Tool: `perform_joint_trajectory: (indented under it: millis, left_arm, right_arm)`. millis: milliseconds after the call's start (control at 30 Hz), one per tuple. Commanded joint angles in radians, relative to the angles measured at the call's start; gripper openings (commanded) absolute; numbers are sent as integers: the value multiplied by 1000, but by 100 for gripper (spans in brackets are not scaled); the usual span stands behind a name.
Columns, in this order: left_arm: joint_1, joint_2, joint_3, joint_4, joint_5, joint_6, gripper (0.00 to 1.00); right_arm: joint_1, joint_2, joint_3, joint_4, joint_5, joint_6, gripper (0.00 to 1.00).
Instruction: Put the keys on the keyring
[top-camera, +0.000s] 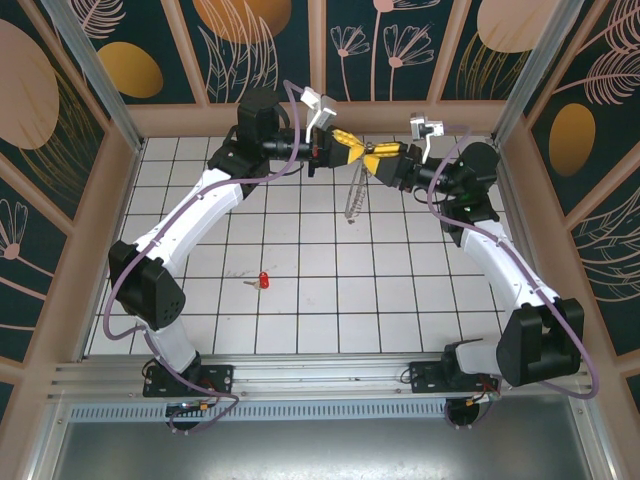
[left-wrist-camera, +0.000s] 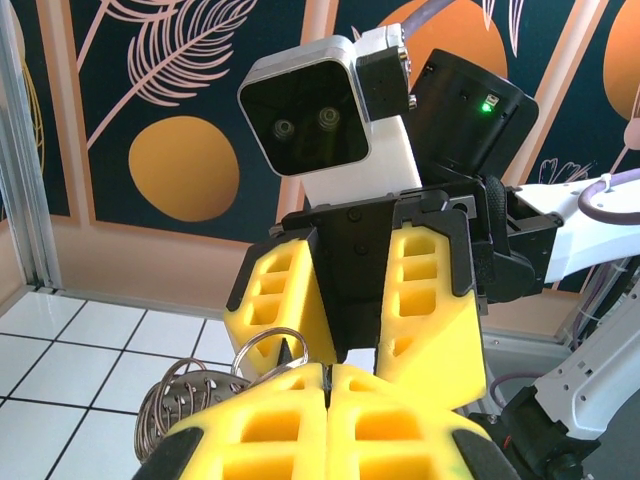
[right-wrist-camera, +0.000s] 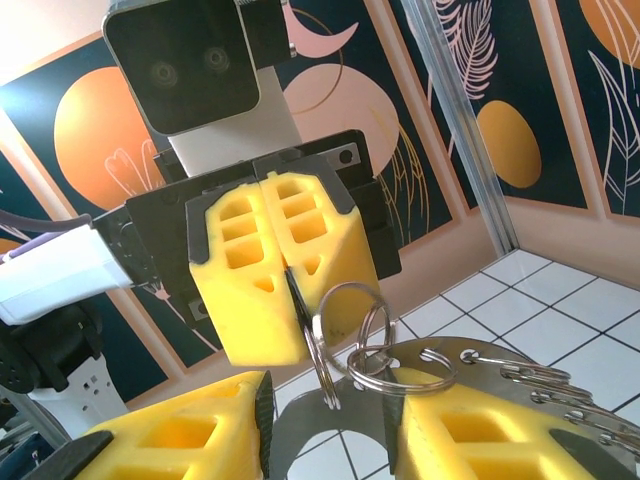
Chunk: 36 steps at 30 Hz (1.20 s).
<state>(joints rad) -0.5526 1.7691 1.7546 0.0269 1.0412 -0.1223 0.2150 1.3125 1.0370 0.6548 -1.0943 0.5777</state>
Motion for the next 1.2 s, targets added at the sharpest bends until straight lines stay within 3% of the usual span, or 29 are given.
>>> perform_joint_trajectory:
  millis: [0, 167, 433, 667, 933, 1167]
  left_arm:
    - [1, 10, 17, 64, 35, -14, 0]
    - [-1, 15, 14, 73, 41, -22, 0]
    - [0, 21, 8, 104, 40, -45, 0]
    - [0, 22, -11, 182, 22, -114, 0]
    - [-1, -26, -113, 397, -152, -303, 42]
    - [1, -126, -265, 603, -307, -448, 61]
  right_arm:
    - [11, 10, 43, 55, 2, -7, 36]
    - [13, 17, 53, 56, 5, -7, 31]
    - [15, 21, 49, 40, -7, -24, 0]
    - [17, 17, 38, 24, 12, -52, 0]
    - [-1, 27, 47, 59, 35, -52, 0]
    - [-9, 50, 66, 161, 55, -1, 0]
